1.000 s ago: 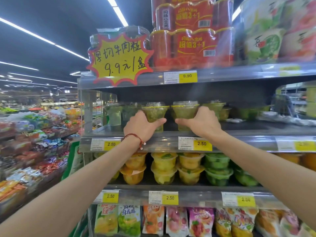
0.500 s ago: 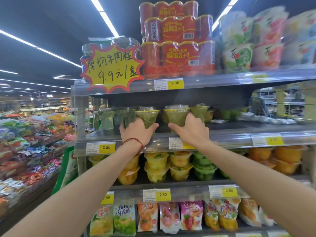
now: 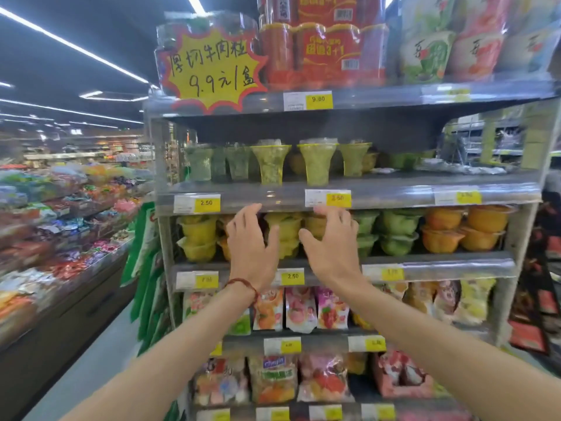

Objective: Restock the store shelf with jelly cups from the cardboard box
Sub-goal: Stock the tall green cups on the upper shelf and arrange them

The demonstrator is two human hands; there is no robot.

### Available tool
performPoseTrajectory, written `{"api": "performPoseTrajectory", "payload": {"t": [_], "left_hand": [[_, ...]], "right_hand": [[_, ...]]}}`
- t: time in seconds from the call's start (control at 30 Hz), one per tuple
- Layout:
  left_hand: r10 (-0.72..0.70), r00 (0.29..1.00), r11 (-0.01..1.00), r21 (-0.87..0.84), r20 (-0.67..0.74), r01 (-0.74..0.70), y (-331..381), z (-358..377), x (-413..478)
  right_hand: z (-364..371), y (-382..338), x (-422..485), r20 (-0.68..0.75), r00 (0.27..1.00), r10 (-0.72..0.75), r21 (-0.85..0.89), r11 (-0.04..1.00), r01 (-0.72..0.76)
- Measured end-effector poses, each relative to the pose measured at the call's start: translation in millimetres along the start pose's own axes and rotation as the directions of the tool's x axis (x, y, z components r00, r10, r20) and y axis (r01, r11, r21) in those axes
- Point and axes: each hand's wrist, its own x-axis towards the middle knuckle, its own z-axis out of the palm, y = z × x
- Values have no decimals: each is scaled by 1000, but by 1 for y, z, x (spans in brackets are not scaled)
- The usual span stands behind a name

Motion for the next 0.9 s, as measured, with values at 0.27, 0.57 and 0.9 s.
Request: {"api": "performPoseTrajectory", "payload": {"t": [0.27,0.57,0.9], "left_hand": [[-225,914,972,12,338,234,-55,-46,-156],[-662,592,743,299,460,598,-136,-127,-338],[-965,117,191,326,233,926,-164,-152,-510]], "right_hand": [[50,43,-142,370,914,166,49,979,-197],[109,97,-303,735,612,290,-46,923,-382],[179,167,-428,908,137,396,-288,828,-482]]}}
